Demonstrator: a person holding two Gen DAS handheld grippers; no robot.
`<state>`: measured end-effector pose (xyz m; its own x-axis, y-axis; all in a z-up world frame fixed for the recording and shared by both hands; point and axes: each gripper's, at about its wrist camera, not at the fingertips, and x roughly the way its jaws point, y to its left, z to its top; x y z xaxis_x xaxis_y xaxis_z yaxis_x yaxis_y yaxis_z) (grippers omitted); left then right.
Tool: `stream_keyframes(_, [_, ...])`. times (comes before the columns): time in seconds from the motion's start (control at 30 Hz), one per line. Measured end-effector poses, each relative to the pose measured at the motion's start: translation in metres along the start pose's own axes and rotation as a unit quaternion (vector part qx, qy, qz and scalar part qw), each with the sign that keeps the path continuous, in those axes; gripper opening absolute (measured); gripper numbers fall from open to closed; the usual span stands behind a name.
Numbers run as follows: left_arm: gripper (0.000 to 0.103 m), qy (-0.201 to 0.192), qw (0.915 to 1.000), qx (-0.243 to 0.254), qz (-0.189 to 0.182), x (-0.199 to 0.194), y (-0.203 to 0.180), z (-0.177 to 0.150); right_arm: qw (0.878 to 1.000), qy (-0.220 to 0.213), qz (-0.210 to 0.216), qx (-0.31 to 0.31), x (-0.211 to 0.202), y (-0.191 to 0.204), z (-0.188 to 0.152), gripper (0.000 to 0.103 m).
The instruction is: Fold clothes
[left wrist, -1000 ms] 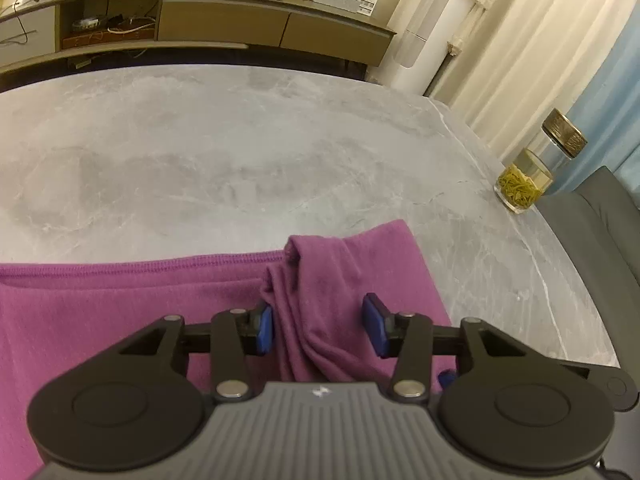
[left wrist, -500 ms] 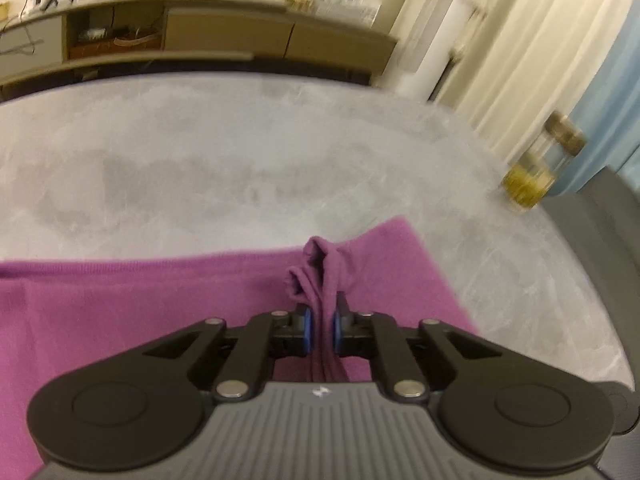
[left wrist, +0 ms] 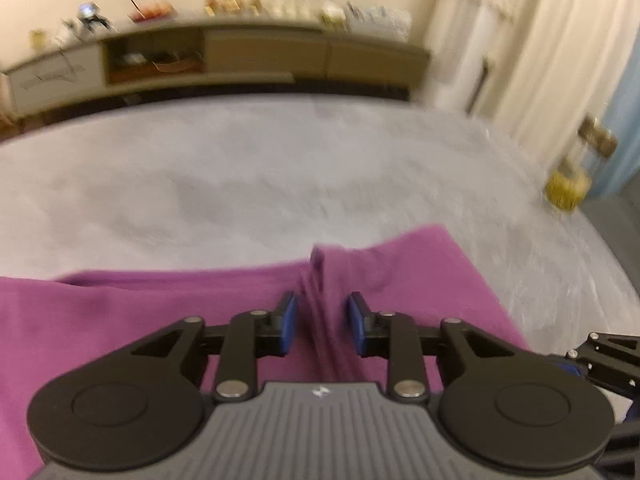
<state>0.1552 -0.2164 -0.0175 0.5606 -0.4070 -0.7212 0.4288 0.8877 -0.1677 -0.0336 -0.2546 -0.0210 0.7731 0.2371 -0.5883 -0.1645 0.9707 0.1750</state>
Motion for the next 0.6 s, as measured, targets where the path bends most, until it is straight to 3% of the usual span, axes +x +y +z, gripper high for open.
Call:
stream_keyframes(0.03, [0.031,-0.013,0.9999,-0.008,-0.005,-0.01,0.002,-0.002,1.0,-0.008,-0.002,0.003,-0.003,-0.002,-0.002,0.036])
stream_keyframes(0.13, [0.03,0.013,0.9997,0.002,-0.021,-0.011,-0.002,-0.019,1.0,-0.001,-0.015,0.002,0.002,-0.004,-0.006,0.036])
stream_keyframes(0.23, [0.032,0.021,0.9987,0.047,-0.004,-0.002,-0.013,-0.036,0.999,0.028,-0.034,-0.022,0.012,0.001,-0.011,0.036])
stream_keyframes(0.33, [0.032,0.019,0.9982,0.056,0.001,-0.007,-0.014,-0.04,0.998,0.034,-0.039,-0.041,0.011,0.006,-0.01,0.036])
stream_keyframes(0.43, [0.031,0.016,0.9988,0.046,-0.01,-0.02,-0.011,-0.039,0.998,0.003,-0.038,-0.045,0.02,0.003,-0.001,0.036])
stream_keyframes(0.6, [0.037,0.025,0.9982,0.054,0.006,-0.029,-0.001,-0.046,0.994,0.025,-0.031,-0.099,0.047,0.025,-0.003,0.037])
